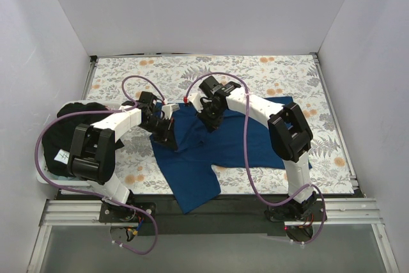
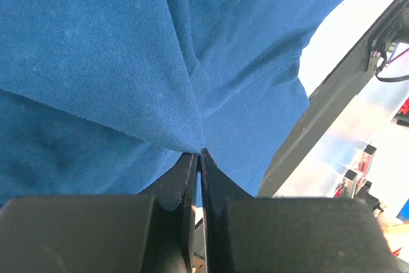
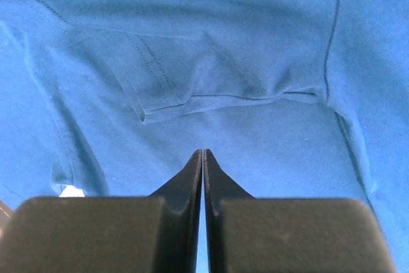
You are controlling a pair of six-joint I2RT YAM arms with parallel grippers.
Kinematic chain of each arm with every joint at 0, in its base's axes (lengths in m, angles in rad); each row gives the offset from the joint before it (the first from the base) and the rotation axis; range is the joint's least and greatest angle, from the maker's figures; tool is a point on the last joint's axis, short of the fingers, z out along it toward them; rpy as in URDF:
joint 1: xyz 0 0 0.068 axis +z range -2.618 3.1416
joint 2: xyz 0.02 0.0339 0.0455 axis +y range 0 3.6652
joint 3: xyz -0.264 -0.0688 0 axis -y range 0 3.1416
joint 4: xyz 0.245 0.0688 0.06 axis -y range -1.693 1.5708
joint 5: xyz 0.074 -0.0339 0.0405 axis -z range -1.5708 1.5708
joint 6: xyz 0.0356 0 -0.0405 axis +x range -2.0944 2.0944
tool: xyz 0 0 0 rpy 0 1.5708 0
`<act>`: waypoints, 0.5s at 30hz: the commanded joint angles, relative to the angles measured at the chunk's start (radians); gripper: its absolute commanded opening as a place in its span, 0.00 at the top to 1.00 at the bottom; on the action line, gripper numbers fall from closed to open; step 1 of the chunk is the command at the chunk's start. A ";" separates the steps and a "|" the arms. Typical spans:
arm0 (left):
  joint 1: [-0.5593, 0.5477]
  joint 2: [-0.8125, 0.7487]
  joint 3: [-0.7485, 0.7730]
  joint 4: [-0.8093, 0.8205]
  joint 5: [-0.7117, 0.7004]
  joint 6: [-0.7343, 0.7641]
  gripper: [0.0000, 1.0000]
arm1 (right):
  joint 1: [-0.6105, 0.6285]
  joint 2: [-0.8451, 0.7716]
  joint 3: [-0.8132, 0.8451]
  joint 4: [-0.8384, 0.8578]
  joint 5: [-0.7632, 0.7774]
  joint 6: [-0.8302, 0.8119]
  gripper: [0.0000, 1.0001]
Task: Fold and stack the t-shirts
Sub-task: Fold the tshirt
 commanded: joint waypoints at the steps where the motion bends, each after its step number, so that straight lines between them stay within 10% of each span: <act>1: -0.002 -0.040 0.011 0.002 -0.005 -0.011 1.00 | -0.004 -0.035 0.002 0.005 -0.052 0.012 0.91; 8: -0.002 -0.025 0.007 0.027 -0.017 -0.035 1.00 | 0.003 -0.007 0.019 0.005 -0.118 0.055 0.62; 15: -0.001 -0.012 0.016 0.027 -0.013 -0.040 1.00 | 0.029 0.013 0.012 0.006 -0.112 0.068 0.56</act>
